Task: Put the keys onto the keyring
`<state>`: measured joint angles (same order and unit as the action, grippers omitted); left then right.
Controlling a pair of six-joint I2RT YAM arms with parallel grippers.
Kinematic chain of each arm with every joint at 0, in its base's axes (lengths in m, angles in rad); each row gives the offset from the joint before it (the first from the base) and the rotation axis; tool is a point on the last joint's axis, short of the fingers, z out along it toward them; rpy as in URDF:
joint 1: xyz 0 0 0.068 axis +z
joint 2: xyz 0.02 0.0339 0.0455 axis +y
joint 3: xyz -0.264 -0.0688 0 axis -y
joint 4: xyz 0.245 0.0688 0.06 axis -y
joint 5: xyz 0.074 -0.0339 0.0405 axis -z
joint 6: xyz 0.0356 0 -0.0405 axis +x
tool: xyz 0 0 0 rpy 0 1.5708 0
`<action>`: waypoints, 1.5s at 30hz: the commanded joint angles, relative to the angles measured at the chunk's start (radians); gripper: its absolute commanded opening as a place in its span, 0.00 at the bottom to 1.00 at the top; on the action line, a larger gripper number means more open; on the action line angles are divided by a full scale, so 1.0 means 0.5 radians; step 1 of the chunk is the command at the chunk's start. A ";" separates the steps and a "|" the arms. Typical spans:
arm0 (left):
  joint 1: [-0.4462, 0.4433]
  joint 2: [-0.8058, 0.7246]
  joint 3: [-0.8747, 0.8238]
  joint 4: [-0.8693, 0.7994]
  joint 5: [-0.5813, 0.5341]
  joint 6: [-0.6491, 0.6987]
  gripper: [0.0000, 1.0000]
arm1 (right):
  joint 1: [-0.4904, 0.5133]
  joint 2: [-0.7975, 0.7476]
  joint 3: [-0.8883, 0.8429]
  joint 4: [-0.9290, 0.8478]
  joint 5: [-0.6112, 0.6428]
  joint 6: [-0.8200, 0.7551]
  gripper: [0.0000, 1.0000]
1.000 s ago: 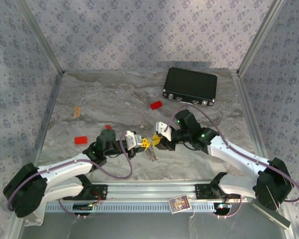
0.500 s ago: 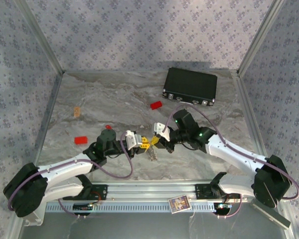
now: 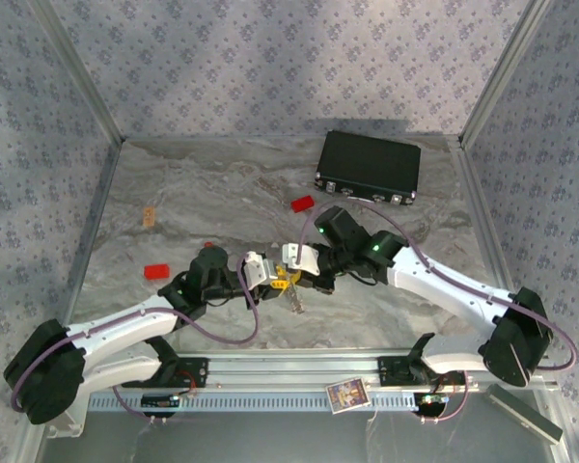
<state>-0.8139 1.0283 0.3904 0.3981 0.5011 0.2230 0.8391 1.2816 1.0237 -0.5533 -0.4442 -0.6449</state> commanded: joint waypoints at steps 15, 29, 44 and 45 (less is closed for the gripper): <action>-0.017 0.021 -0.126 0.518 0.061 -0.169 0.00 | -0.224 -0.231 -0.236 0.329 -0.427 0.210 0.31; -0.016 0.128 -0.164 0.765 0.124 -0.224 0.00 | -0.394 -0.350 -0.556 0.736 -0.624 0.367 0.32; -0.015 0.140 -0.161 0.790 0.136 -0.231 0.00 | -0.337 -0.178 -0.489 0.803 -0.704 0.394 0.26; -0.014 0.143 -0.161 0.795 0.138 -0.231 0.00 | -0.331 -0.171 -0.483 0.803 -0.702 0.395 0.24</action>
<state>-0.8192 1.1015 0.3019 0.7158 0.5373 0.1177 0.6655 1.1858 0.7506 -0.1635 -0.7685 -0.4591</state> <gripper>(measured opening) 0.046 0.254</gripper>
